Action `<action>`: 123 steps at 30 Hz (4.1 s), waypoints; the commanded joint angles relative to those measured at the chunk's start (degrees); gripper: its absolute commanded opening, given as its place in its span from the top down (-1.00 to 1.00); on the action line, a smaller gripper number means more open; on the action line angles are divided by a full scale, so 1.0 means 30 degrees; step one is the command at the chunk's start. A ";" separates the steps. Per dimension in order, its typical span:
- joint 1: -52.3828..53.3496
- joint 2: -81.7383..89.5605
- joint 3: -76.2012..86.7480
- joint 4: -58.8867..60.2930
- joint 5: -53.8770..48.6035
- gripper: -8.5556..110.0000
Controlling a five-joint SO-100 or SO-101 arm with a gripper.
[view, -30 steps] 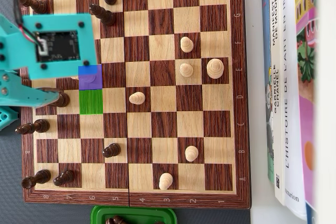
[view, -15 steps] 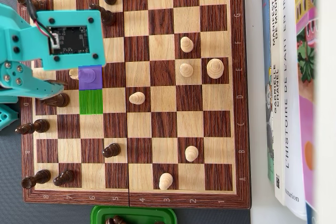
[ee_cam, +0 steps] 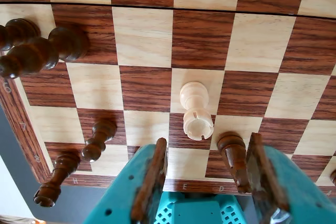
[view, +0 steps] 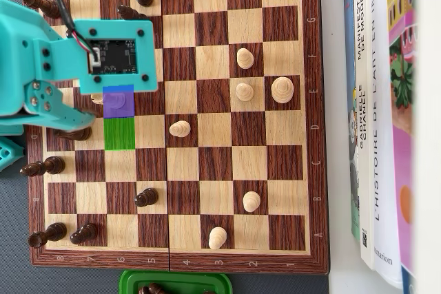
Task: Play chess
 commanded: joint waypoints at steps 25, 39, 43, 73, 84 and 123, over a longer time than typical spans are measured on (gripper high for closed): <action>0.0146 -0.1260 0.1494 -0.2139 0.0527 0.49; 0.0439 -0.1523 0.1729 -0.2256 0.0527 0.49; 0.0498 -0.1523 0.1846 -0.2549 0.0527 0.49; 0.0557 -0.1523 0.2373 -0.3164 0.0527 0.58; 0.0879 -0.1494 0.2373 -0.3164 0.0352 0.58; 0.0937 -0.1201 0.1465 -0.2930 0.0264 0.68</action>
